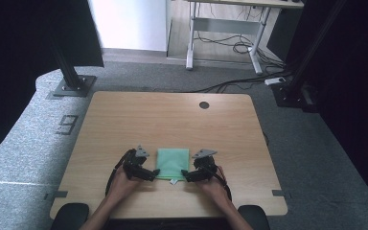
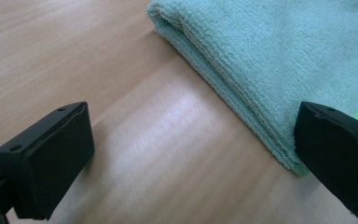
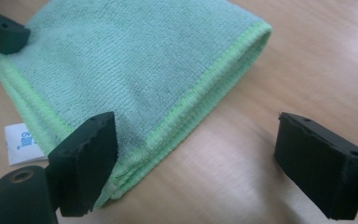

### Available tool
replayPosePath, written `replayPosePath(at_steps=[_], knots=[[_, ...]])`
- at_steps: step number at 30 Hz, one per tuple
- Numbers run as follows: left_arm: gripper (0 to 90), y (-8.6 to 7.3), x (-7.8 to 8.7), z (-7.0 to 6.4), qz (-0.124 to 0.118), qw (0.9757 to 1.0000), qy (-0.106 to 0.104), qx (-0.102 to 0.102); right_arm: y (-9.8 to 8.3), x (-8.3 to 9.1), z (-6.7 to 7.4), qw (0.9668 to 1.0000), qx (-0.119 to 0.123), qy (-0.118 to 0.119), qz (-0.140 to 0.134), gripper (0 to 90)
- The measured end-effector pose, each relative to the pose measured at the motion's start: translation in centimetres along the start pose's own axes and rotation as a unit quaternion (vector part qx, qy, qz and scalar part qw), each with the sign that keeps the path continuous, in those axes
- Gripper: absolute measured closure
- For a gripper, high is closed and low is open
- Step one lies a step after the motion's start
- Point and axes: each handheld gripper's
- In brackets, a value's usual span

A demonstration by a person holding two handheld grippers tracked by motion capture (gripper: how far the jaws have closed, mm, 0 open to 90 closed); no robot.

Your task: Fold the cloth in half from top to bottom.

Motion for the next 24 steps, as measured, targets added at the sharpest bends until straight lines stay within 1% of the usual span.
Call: replayPosePath(at_steps=[6,12,24], knots=[[0.0,0.8,-0.8,0.6,-0.003,1.0000,0.005,0.007,0.9,-0.9,-1.4,0.9998,-0.012,-0.014,-0.004,12.1],[0.0,1.8,-1.6,1.8,-0.004,0.9998,0.011,0.015,1.6,-1.6,-2.4,0.9995,-0.020,-0.022,-0.006,11.6],[0.0,3.4,-3.0,3.8,-0.005,0.9994,0.023,0.028,3.0,-3.1,-4.0,0.9991,-0.028,-0.031,-0.012,11.8]])
Point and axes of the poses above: each handheld gripper's, and its own axes: x roughly backward along the jaws, y roughly out of its top, z roughly to its left, and after that the axes turned 1 degree about y, right-handed
